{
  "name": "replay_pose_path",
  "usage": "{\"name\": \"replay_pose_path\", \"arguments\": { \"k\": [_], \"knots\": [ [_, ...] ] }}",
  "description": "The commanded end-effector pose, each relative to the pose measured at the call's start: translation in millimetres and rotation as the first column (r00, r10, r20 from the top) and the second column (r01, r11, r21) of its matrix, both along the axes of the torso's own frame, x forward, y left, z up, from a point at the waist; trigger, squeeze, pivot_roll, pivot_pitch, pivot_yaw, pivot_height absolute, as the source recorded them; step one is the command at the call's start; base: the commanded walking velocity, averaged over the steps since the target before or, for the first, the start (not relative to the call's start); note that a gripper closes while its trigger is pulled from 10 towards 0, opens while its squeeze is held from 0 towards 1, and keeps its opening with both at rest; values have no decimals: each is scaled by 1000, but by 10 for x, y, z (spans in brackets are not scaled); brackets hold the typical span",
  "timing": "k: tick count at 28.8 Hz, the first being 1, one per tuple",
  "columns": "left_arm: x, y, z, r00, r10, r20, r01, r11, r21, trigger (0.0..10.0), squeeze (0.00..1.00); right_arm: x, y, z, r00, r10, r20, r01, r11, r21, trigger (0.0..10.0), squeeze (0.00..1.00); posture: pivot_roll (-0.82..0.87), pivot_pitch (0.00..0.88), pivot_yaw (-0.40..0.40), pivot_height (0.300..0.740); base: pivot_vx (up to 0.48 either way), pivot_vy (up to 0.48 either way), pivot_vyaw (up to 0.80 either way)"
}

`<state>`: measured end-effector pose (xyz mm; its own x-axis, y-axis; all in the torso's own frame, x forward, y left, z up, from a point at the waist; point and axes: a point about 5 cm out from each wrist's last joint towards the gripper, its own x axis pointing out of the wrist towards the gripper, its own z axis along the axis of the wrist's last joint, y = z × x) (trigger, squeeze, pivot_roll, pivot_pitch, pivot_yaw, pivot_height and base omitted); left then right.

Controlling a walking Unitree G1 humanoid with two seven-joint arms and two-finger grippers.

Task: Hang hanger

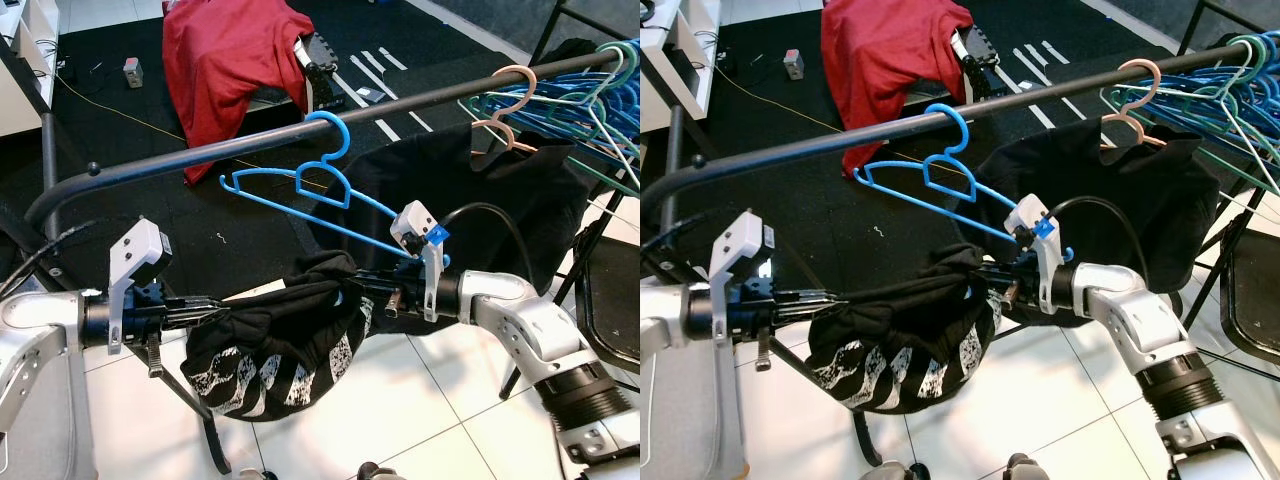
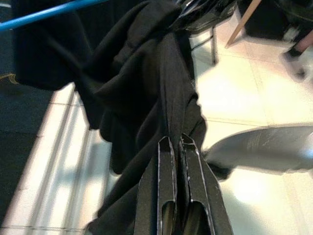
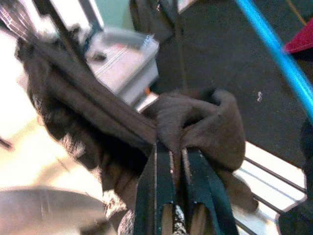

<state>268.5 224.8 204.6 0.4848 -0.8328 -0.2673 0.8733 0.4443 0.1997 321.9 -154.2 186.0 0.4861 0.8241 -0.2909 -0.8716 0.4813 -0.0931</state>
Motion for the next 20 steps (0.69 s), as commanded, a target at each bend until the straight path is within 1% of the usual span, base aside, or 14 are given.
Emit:
{"name": "replay_pose_path", "arguments": {
  "k": [1, 2, 4, 5, 8, 9, 10, 11, 12, 13, 15, 17, 18, 20],
  "knots": [
    [-24, 315, -37, 992, 120, -30, -116, 988, 105, 0, 0, 57, -516, -96, 969, -247, 0, 245, 959, -141, 0, 0, -50, 219, 22, 740, 0, 0, 0],
    [-8, 338, -81, 990, 143, -8, -140, 979, 146, 0, 0, 29, -488, -156, 972, -233, -32, 228, 965, -126, 0, 0, -50, 219, 22, 740, 0, 0, 0],
    [-8, 338, -81, 990, 143, -8, -140, 979, 146, 0, 0, 29, -488, -156, 972, -233, -32, 228, 965, -126, 0, 0, -50, 219, 22, 740, 0, 0, 0],
    [-1, 315, -112, 989, 148, -4, -146, 980, 139, 0, 0, 9, -434, -243, 969, -236, -72, 231, 971, -68, 0, 0, -56, 220, 23, 740, 0, 0, 0],
    [-1, 315, -112, 989, 148, -4, -146, 980, 139, 0, 0, 9, -434, -243, 969, -236, -72, 231, 971, -68, 0, 0, -56, 220, 23, 740, 0, 0, 0],
    [5, 291, -107, 990, 144, 8, -144, 981, 132, 0, 0, -18, -370, -377, 964, -242, -114, 242, 970, -12, 0, 0, -54, 219, 19, 740, 0, 0, 0],
    [5, 291, -107, 990, 144, 8, -144, 981, 132, 0, 0, -18, -370, -377, 964, -242, -114, 242, 970, -12, 0, 0, -54, 219, 19, 740, 0, 0, 0],
    [5, 263, -61, 991, 135, 12, -136, 986, 93, 0, 0, -42, -298, -513, 955, -260, -144, 268, 963, 39, 4392, 0, -51, 216, 20, 740, 0, 0, 0],
    [6, 243, -33, 992, 122, 17, -123, 989, 76, 0, 0, -45, -243, -623, 948, -283, -145, 294, 953, 69, 10000, 0, -48, 215, 18, 740, 0, 0, 0],
    [7, 227, -14, 994, 111, 22, -112, 992, 63, 0, 0, -44, -201, -690, 944, -297, -146, 313, 944, 101, 10000, 0, -47, 215, 19, 740, 0, 0, 0],
    [5, 207, -1, 995, 99, 22, -100, 994, 51, 0, 0, -42, -172, -717, 943, -301, -144, 319, 939, 128, 10000, 0, -46, 213, 20, 740, 0, 0, 0],
    [5, 207, -1, 995, 99, 22, -100, 994, 51, 0, 0, -42, -172, -717, 943, -301, -144, 319, 939, 128, 10000, 0, -46, 213, 20, 740, 0, 0, 0],
    [4, 186, 9, 996, 89, 25, -90, 995, 45, 0, 0, -42, -157, -725, 942, -305, -141, 325, 934, 149, 10000, 212, -47, 210, 21, 740, 0, 0, 0],
    [4, 186, 9, 996, 89, 25, -90, 995, 45, 0, 0, -42, -157, -725, 942, -305, -141, 325, 934, 149, 10000, 212, -47, 210, 21, 740, 0, 0, 0]
  ]
}}
